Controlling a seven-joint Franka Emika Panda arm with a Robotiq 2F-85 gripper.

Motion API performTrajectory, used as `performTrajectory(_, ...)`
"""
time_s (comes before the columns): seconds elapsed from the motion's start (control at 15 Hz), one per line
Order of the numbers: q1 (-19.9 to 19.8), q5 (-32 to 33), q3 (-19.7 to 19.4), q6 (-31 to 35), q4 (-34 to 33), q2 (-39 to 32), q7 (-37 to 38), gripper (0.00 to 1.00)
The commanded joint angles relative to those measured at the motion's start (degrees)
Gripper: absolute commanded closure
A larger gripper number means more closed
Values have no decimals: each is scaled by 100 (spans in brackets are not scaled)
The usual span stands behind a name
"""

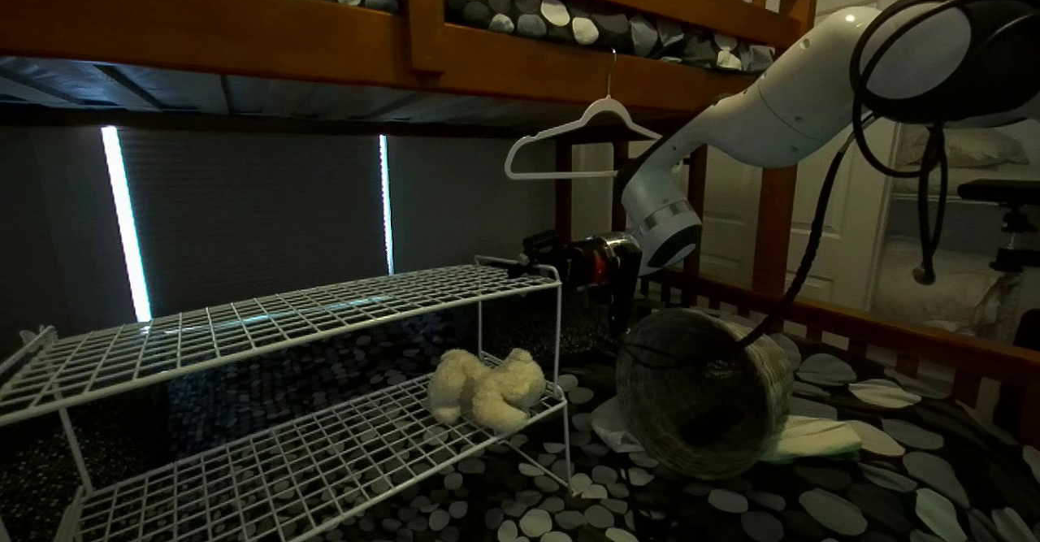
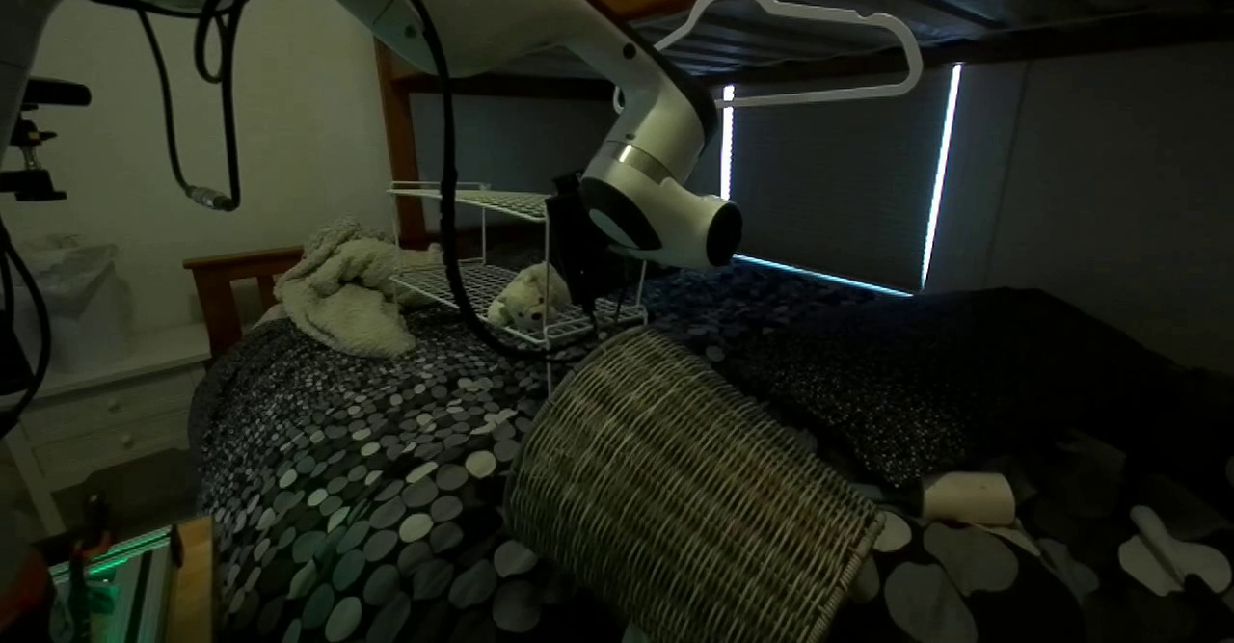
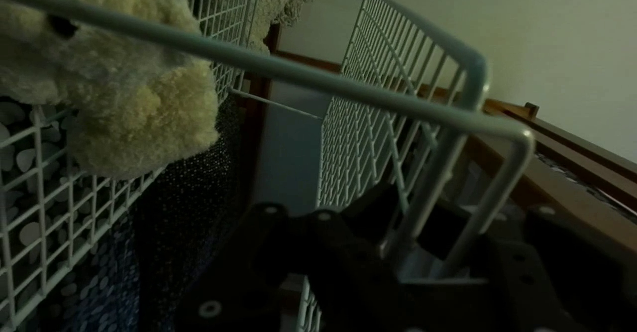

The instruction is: Move the rack slightly to the right

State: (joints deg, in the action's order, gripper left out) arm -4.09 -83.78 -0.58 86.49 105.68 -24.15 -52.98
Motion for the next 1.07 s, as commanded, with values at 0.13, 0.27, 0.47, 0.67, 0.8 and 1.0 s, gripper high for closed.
performTrajectory(0.13, -129, 85, -256, -190, 605, 719, -156, 98)
performTrajectory(0.27, -137, 216, -346, -154, 755, 871, -177, 98)
performTrajectory(0.47, -185, 365, -467, -164, 1018, 1114, -221, 98)
performTrajectory(0.67, -216, 461, -557, -136, 1278, 1328, -296, 98)
performTrajectory(0.8, -256, 492, -618, -126, 1414, 1452, -341, 98)
performTrajectory(1.0, -344, 538, -730, -113, 1617, 1649, -398, 98)
